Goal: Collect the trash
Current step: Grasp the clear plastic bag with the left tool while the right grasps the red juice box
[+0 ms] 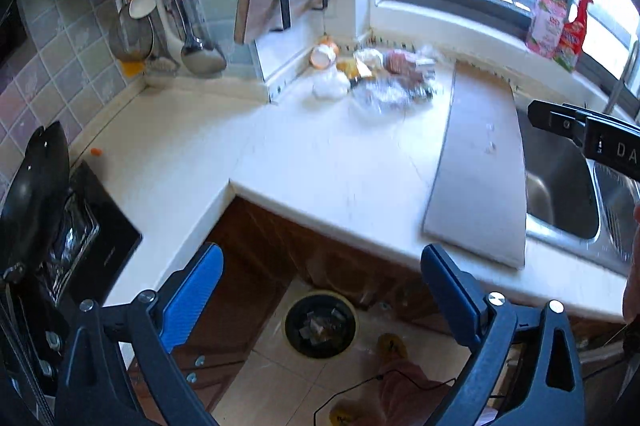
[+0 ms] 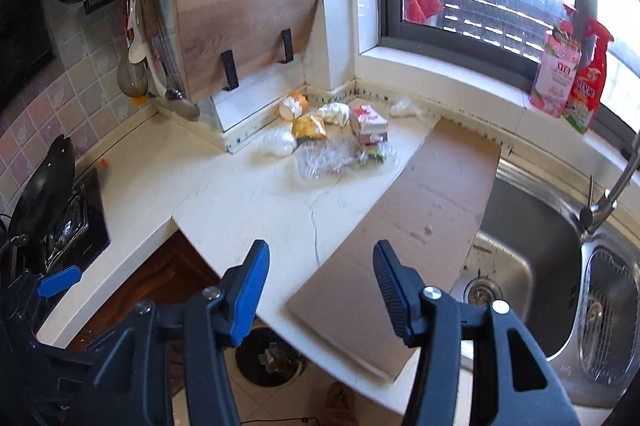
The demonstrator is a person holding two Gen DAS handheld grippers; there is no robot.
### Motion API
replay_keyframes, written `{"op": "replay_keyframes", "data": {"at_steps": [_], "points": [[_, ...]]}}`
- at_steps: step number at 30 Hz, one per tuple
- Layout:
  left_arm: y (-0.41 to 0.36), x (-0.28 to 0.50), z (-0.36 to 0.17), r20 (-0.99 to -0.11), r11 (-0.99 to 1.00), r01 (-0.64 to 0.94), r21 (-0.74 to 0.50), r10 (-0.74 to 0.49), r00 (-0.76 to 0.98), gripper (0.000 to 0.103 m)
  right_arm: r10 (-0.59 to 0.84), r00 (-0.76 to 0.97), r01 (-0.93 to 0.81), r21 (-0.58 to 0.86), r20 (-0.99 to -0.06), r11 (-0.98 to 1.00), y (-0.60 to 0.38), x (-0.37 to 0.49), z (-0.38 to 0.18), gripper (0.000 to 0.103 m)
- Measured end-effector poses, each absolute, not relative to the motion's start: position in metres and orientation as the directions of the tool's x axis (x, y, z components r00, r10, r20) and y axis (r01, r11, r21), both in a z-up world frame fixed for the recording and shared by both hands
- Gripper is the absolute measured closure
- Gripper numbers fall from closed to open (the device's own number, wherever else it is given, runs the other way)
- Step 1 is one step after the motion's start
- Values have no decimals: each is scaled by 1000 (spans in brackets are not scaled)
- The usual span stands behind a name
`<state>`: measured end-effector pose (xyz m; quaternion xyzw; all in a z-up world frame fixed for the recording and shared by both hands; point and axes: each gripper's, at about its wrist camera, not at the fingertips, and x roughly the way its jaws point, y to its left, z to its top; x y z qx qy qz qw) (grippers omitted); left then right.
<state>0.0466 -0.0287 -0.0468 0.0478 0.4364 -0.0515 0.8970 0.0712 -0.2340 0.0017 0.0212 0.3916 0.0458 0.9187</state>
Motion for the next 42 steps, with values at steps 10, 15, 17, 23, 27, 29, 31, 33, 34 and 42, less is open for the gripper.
{"op": "replay_keyframes", "data": {"at_steps": [10,15,17,23,27,29,31,33,34,42], "points": [[-48,139,-35,-783,996,85,39,-23,622,2,146,668,-74,130,-730,989,-280,171,22,48],[-68,200,-48,-791,994,68,81,22,612,2,197,630,-45,219,-751,975,-312,234,10,42],[-75,223,-54,-794,993,65,97,37,606,2,208,615,-22,247,-760,969,-323,258,0,41],[-88,291,-77,-791,990,63,123,59,609,2,238,551,30,304,-800,952,-337,327,-42,41],[-91,333,-97,-800,993,33,113,71,596,2,227,513,22,277,-828,961,-324,360,-73,41],[-91,350,-109,-809,995,12,100,74,583,2,223,497,13,264,-838,964,-318,373,-86,41],[-91,364,-121,-820,997,-8,80,71,568,2,204,474,5,234,-857,972,-309,384,-100,41],[-90,376,-130,-830,998,-26,58,62,554,2,195,461,-8,215,-866,976,-302,391,-110,41],[-89,382,-135,-834,998,-38,43,57,549,2,187,453,-14,202,-872,979,-298,394,-117,41],[-85,413,-163,-860,993,-119,-20,44,509,2,154,442,-32,156,-884,987,-290,406,-135,41]]}}
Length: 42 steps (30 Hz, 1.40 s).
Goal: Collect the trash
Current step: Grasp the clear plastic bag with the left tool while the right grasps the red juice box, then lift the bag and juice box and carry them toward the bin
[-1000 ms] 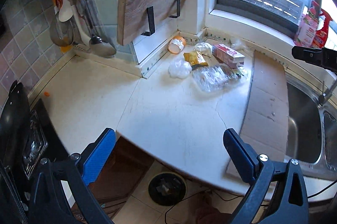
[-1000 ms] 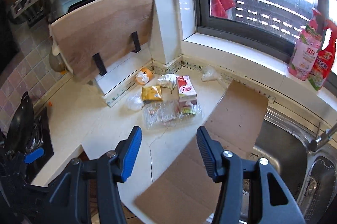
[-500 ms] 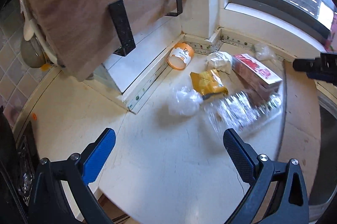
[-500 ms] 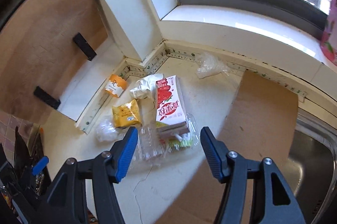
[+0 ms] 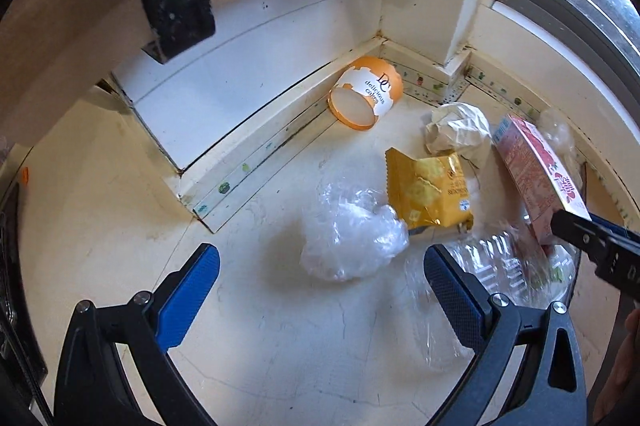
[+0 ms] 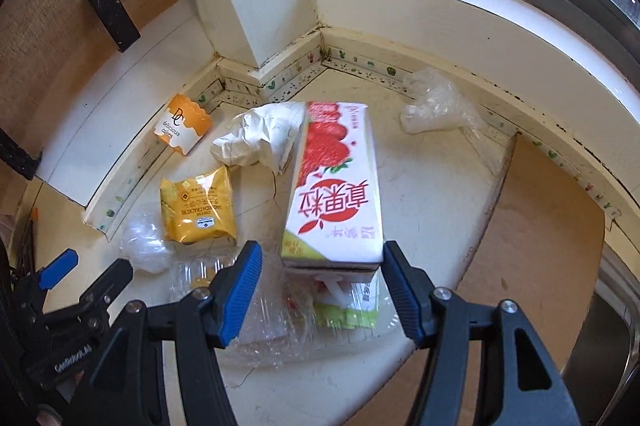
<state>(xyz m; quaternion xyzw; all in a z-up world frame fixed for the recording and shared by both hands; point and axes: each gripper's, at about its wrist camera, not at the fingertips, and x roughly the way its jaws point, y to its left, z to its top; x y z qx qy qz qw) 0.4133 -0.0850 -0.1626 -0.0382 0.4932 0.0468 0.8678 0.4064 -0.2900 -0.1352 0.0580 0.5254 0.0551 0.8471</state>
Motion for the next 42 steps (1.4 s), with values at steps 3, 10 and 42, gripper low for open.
{"op": "replay_keyframes", "data": {"at_steps": [3,10,42], "points": [[-87,423,-172,-863,991,-130,-14,54,502,2,162,423,-26,167,-891,986,-291,409,-142,41],[-86,436,-186,-880,990,-138,-38,32,474,23,176,432,-8,192,-885,981,-300,411,-150,49],[-91,317,-84,-830,998,-50,-47,-11,558,62,307,638,-100,320,-706,942,-299,279,-45,51]]}}
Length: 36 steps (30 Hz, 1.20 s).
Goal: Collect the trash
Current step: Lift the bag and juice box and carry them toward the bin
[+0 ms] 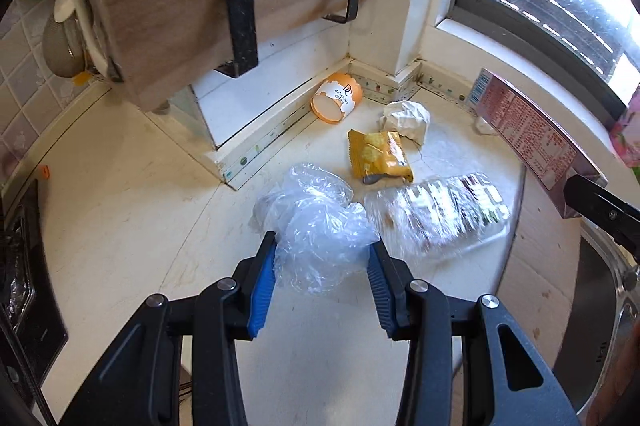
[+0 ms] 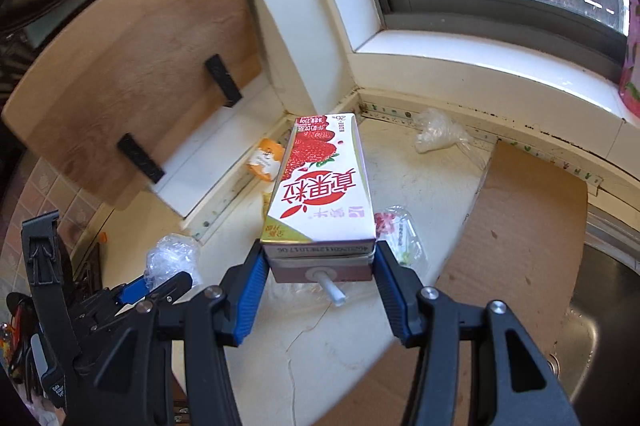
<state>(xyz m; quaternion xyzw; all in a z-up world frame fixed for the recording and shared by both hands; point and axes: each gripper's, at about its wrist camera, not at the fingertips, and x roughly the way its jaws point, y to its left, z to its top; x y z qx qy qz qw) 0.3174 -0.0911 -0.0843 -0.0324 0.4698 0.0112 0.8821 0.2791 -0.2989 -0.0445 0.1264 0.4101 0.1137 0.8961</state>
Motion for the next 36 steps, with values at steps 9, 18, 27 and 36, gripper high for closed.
{"op": "replay_keyframes", "data": {"at_steps": [9,18,27,36], "points": [[-67,241,-50,-814,997,-18,-69,-46,579,62,306,678,-145,286,-668,947,-272,203,-3,51],[-33,168,-38,-806,996,-6,-94,-72,587,62,329,673,-202,263,-663,943,-235,129,20,51],[7,99,-43,-813,996,-20,-89,-61,579,62,351,632,-250,248,-691,936,-192,62,12,51],[41,37,-72,-838,995,-30,-94,-63,542,62,369,549,-301,234,-750,924,-149,0,-21,51]]}}
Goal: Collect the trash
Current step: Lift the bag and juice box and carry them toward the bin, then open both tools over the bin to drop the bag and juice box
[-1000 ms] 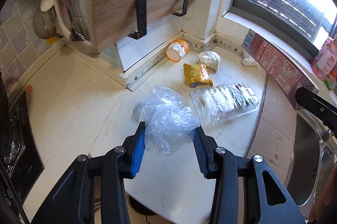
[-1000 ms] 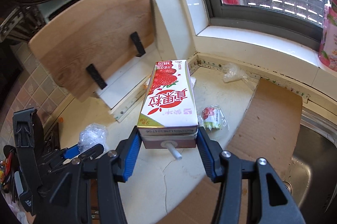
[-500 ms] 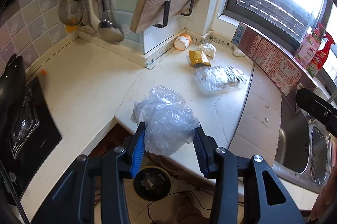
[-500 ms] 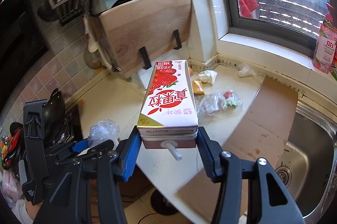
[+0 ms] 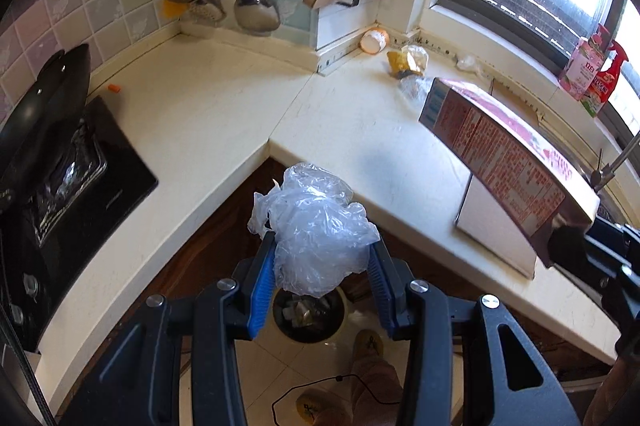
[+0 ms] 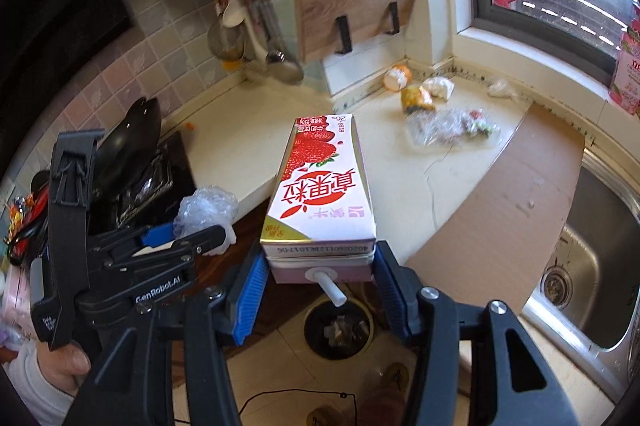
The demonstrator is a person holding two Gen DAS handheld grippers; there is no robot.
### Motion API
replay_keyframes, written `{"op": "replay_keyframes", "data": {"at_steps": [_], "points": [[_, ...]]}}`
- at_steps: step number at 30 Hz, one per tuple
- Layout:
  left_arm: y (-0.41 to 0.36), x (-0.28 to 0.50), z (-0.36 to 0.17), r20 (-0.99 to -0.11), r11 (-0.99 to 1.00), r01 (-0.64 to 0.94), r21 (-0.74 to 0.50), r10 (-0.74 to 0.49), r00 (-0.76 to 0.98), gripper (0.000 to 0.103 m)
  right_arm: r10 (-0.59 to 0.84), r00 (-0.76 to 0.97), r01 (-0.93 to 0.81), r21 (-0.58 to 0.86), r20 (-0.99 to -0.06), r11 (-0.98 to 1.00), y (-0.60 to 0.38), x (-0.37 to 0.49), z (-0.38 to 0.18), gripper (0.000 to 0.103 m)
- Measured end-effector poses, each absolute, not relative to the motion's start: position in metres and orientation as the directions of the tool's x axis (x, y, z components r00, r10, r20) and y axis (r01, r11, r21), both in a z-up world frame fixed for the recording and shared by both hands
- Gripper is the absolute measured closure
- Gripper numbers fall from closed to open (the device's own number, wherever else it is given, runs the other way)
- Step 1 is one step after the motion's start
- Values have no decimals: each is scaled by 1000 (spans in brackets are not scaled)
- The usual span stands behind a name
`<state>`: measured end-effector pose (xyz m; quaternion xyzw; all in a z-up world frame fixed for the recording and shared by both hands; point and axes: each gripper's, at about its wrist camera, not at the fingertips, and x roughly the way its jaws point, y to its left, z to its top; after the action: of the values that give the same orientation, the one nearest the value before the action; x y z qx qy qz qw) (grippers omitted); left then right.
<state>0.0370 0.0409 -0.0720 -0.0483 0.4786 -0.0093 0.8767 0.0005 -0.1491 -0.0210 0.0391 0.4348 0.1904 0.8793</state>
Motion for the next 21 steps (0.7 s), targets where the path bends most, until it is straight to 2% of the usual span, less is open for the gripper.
{"op": "replay_keyframes", "data": {"at_steps": [7,14,21], "points": [[56,8,-116,-872,996,-27,-82,-58,485,61,353,473,-319,216,-808,923,-118,-31,-66,51],[67,5,-189,-928,993,-52,-111,-85,362,61,306,330,-326,196,-893,925,-92,-40,-138,50],[78,16,-273,-964,991,-92,-99,-73,254,61,270,204,-295,204,-941,933,-84,-23,-216,50]]}}
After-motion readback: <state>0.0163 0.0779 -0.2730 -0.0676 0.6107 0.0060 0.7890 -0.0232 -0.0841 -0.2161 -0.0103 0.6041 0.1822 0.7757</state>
